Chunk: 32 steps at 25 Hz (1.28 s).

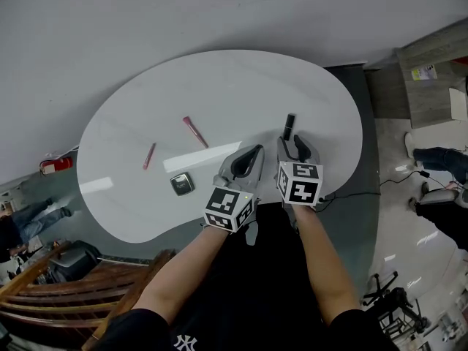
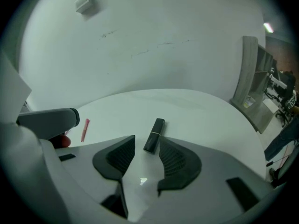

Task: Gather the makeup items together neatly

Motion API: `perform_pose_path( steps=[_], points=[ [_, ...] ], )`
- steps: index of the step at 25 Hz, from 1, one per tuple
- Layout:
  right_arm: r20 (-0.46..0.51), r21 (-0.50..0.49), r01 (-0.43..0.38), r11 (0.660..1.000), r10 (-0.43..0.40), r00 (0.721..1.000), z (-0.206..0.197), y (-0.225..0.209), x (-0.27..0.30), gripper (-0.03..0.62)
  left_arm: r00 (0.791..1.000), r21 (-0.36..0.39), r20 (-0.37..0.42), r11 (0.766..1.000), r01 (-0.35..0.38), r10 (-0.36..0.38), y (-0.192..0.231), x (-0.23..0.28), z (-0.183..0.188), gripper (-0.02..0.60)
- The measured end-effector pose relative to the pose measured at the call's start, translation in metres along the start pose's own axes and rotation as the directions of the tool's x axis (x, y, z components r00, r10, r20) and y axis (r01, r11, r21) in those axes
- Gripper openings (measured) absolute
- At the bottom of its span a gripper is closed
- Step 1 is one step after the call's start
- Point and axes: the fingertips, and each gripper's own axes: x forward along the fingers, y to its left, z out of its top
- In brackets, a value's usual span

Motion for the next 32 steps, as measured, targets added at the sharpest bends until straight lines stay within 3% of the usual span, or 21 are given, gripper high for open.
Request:
perform_pose_path(
  steps=[5, 10, 16, 32],
  points=[
    [-0.047, -0.001, 0.014, 1.000, -0.014, 0.999, -0.004, -0.005, 0.014, 0.170, 1.000, -0.012, -0.013, 1.000, -0.007, 0.007, 0.006, 0.006, -0.004, 0.008],
    [-0.081, -0.006, 0.042, 0.999, -0.043, 0.996, -0.006, -0.010, 0.023, 0.112, 1.000, -0.027, -0.023, 0.999, -0.018, 0.017, 0.013, 0.009, -0.009, 0.009],
    [-0.089, -0.005, 0.038, 0.999, -0.039, 0.995, -0.003, -0.013, 0.024, 0.098, 0.999, -0.032, -0.028, 0.999, -0.017, 0.016, 0.014, 0.011, -0.010, 0.008],
    [-0.007, 0.075, -0.063, 0.995, 0.064, 0.998, 0.006, 0.023, -0.015, 0.094, 1.000, -0.031, 0.011, 1.000, -0.002, 0.002, 0.015, -0.016, -0.007, 0.008]
  ],
)
